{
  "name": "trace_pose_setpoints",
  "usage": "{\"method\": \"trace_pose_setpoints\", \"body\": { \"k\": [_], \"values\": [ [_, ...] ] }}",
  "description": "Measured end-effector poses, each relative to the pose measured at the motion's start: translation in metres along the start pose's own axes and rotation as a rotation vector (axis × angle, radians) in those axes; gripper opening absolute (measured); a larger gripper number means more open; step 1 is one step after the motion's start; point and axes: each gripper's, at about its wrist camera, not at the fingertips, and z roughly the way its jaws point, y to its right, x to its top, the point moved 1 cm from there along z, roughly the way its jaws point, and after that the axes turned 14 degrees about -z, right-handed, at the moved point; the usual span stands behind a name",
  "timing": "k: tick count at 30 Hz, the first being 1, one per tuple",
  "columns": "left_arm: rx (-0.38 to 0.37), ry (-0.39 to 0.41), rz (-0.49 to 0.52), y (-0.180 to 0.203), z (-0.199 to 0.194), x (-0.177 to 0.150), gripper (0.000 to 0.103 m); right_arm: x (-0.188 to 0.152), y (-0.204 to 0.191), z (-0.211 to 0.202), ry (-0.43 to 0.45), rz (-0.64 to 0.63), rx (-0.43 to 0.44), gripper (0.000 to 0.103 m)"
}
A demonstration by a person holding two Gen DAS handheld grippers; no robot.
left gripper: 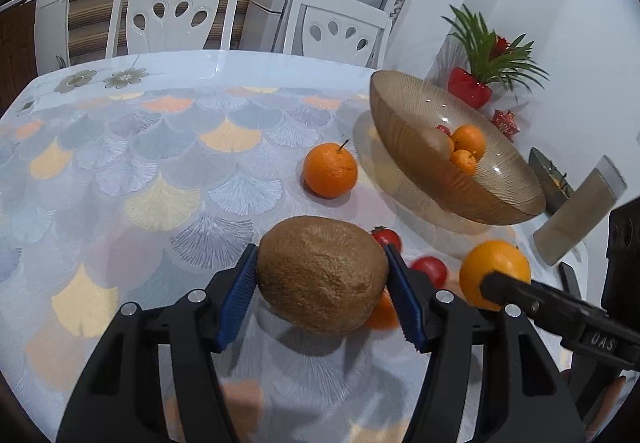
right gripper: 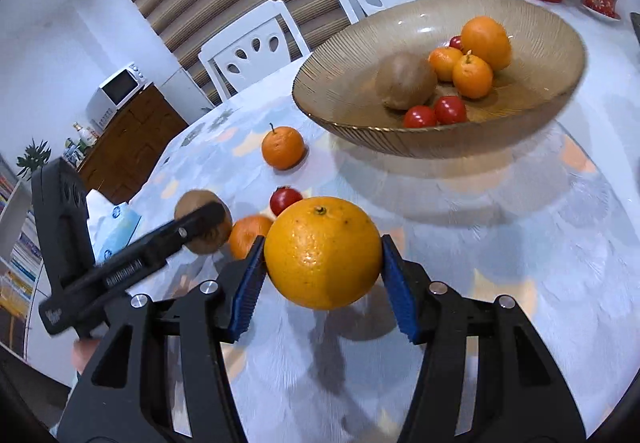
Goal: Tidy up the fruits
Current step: 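Carry kiwi and orange over the glass bowl and open both tools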
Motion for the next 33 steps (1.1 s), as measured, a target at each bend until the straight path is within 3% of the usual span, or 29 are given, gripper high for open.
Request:
{"method": "trace_pose_setpoints", "body": {
  "k": [5,10,15,22,27,33],
  "values": [
    [-0.017,0.039,0.046,0.021,-0.027,0.007,0.061,0.013,0.005,-0.044,0.083,-0.014,-0.043,0.057],
    [-0.065,0.081,0.107,0.064,-0.046,0.028,0.061,0.061,0.019,-0.088,0.174,-0.028,-0.122,0.057],
    [-0.141,0.109,0.138,0.115,-0.047,0.060,0.061,0.101,0.039,-0.104,0.225,-0.018,-0.230,0.057],
    [-0.162,0.059,0.175,0.156,0.000,0.074,0.061,0.105,0.075,-0.065,0.135,0.065,-0.270,0.057],
    [-0.149,-0.006,0.173,0.157,0.036,0.064,0.061,0.093,0.091,-0.034,0.058,0.099,-0.292,0.057],
    [-0.134,-0.060,0.164,0.155,0.061,0.056,0.061,0.088,0.103,-0.024,0.024,0.133,-0.319,0.059]
  ]
}}
